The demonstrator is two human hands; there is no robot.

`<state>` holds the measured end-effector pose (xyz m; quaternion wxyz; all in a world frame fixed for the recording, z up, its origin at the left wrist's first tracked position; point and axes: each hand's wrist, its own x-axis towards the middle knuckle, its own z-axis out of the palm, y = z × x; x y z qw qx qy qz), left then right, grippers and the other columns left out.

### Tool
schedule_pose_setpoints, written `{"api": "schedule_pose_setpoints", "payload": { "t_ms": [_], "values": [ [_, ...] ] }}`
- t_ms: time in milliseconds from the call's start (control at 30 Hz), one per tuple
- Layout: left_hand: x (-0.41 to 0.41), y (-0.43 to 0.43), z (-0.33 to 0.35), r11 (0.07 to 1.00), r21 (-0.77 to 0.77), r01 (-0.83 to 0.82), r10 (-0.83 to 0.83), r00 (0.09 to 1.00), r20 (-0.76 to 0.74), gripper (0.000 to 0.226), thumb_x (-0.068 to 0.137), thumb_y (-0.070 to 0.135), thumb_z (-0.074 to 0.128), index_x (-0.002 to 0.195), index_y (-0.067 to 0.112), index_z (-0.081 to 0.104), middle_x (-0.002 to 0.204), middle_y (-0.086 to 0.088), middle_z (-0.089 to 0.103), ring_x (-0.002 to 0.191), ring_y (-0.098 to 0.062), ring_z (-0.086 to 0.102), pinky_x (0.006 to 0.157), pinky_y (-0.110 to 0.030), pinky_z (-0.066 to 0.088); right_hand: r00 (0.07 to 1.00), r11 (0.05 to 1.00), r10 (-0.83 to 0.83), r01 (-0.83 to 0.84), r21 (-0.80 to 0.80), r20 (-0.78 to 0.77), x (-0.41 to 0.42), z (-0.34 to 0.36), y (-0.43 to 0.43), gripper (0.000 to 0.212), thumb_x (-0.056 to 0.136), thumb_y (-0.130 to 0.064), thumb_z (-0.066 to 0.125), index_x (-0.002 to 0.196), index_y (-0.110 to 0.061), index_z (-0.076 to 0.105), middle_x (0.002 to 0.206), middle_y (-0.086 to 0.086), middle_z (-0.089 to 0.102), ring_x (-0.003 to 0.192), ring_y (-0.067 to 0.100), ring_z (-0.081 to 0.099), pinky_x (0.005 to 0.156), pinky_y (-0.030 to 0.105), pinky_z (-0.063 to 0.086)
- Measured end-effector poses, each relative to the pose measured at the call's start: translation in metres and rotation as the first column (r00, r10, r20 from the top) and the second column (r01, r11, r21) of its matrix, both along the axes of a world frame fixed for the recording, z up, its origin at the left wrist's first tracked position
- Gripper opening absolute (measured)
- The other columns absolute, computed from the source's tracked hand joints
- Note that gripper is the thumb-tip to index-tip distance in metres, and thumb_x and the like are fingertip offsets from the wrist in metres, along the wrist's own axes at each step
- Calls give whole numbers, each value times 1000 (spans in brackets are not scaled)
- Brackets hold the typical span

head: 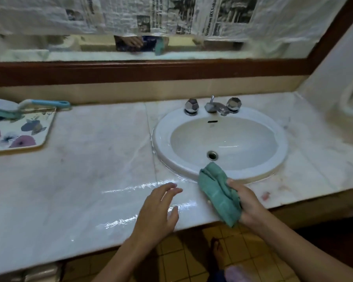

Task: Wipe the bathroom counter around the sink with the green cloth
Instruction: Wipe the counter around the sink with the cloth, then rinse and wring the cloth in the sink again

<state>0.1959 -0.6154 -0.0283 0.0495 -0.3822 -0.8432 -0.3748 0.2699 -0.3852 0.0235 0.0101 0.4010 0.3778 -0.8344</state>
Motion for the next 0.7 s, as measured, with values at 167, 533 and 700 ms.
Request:
{"api": "schedule_pose_setpoints", "payload": {
  "t_ms": [167,533,700],
  "values": [
    [-16,104,21,934,-260,246,-274,959,-77,85,75,30,63,150,32,25,162,6,14,149,-29,13,112,-44,27,941,870,295,-337,-360,-168,2,30,62,43,85,-14,53,121,9,60,122,31,58,102,46,59,74,48,56],
    [-85,279,92,877,-469,110,-377,763,-525,10,79,21,56,75,15,62,64,-1,55,49,-23,54,33,-25,35,460,450,883,-885,117,88,-57,69,217,17,83,-3,67,88,-7,51,62,10,56,41,12,47,43,22,44],
    [-109,306,135,745,-665,-41,-388,785,-483,29,58,34,76,54,16,54,45,0,51,32,-25,49,41,-18,21,285,184,891,-939,292,354,-95,87,248,34,83,-18,71,60,-21,45,47,-1,33,37,10,20,43,17,16]
  ]
}}
